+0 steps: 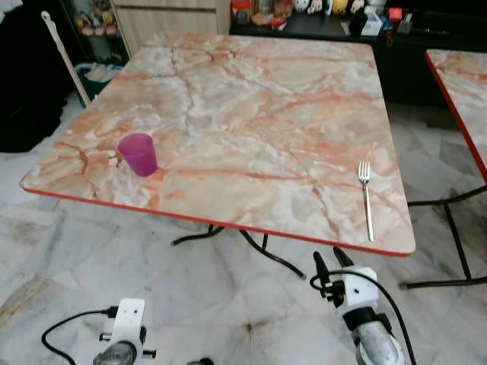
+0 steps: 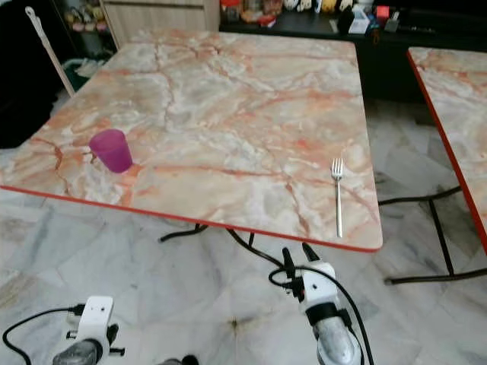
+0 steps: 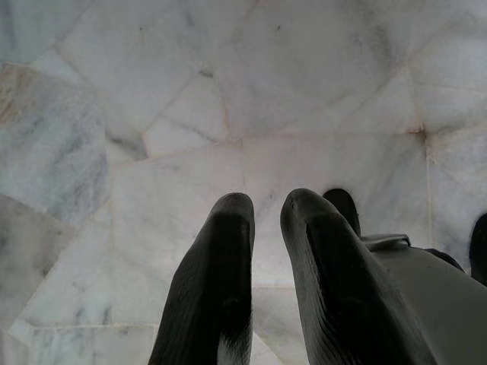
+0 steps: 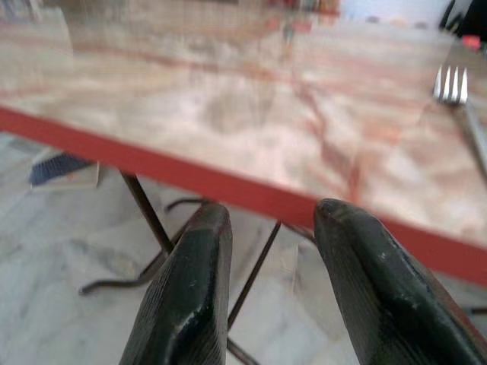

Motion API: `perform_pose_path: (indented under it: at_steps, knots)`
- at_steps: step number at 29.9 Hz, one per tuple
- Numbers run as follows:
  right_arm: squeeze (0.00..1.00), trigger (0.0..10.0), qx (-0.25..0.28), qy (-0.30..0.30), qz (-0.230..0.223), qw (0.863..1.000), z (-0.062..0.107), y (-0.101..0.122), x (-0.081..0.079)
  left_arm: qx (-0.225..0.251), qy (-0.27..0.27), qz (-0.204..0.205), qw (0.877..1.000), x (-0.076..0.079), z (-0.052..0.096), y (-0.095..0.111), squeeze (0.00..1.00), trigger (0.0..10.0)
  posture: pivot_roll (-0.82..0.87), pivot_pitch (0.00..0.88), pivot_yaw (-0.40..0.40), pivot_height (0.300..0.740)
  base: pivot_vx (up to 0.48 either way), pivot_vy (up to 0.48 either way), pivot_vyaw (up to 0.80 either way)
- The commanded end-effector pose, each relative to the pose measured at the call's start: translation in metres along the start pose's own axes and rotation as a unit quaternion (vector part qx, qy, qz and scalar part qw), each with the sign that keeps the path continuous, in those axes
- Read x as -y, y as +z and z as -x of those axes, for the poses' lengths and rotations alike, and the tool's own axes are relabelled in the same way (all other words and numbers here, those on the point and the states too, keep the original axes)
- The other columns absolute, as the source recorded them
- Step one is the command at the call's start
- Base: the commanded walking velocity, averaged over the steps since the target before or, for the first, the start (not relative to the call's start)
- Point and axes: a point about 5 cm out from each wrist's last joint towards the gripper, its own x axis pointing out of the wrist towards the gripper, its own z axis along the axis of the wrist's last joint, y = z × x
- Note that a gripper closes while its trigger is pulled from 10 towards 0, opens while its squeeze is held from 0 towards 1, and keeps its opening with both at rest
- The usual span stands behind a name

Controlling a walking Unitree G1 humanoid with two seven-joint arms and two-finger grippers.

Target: Setting the table

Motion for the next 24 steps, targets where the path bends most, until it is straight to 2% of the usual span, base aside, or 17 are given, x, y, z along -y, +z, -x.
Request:
perform_pose_path:
  at_steps: [1,5,6,9,12,14,15,17,21,24]
  knots:
    - [0.00,10.0,-0.001,-0.002,-0.005,1.000,0.002,0.003,0.000,-0.021,0.004,0.000,1.000,-0.001,0.002,-0.010,0.00,10.0,0.00,0.155,0.022,0.740,0.000,0.000,0.00]
    - [0.00,10.0,0.021,0.002,-0.005,1.000,-0.004,0.018,0.000,-0.024,0.004,-0.004,1.000,-0.002,0.003,-0.013,0.00,10.0,-0.01,0.152,0.024,0.740,0.000,0.000,0.00]
    - [0.00,10.0,0.032,-0.003,-0.008,0.999,-0.010,0.027,0.001,-0.023,0.005,-0.005,1.000,-0.002,0.003,-0.013,0.00,10.0,-0.01,0.151,0.024,0.740,0.000,0.000,0.00]
    - [0.00,10.0,0.038,-0.013,-0.016,0.999,-0.015,0.032,0.003,-0.022,0.006,-0.006,1.000,-0.002,0.003,-0.012,0.00,10.0,-0.01,0.149,0.024,0.740,0.000,0.000,0.00]
    - [0.00,10.0,0.017,-0.064,-0.032,0.997,-0.034,0.030,0.015,-0.010,0.009,-0.010,1.000,-0.002,0.002,-0.008,0.00,10.0,-0.01,0.130,0.024,0.740,0.000,0.000,0.00]
    - [0.00,10.0,0.005,-0.092,-0.041,0.995,-0.039,0.029,0.020,-0.010,0.011,-0.011,1.000,-0.002,0.002,-0.007,0.00,10.0,0.00,0.130,0.025,0.740,0.000,0.000,0.00]
    - [0.00,10.0,-0.006,-0.133,-0.074,0.988,-0.045,0.027,0.026,-0.008,0.011,-0.004,1.000,-0.001,0.001,-0.006,0.00,10.0,0.00,0.127,0.026,0.740,0.000,0.000,0.00]
    - [0.00,10.0,-0.026,-0.164,-0.105,0.980,-0.056,0.027,0.031,-0.007,0.011,-0.005,1.000,-0.001,0.001,-0.003,0.00,10.0,0.00,0.129,0.033,0.740,0.000,0.000,0.00]
    - [0.00,10.0,-0.005,-0.158,-0.120,0.980,-0.074,0.042,0.029,-0.005,0.008,-0.002,1.000,0.001,0.000,-0.002,0.00,10.0,0.00,0.128,0.033,0.740,0.000,0.000,0.00]
    - [0.00,10.0,-0.003,-0.150,-0.115,0.982,-0.080,0.047,0.026,-0.003,0.011,0.001,1.000,0.000,0.000,-0.001,0.00,10.0,0.01,0.128,0.030,0.740,0.000,0.000,0.00]
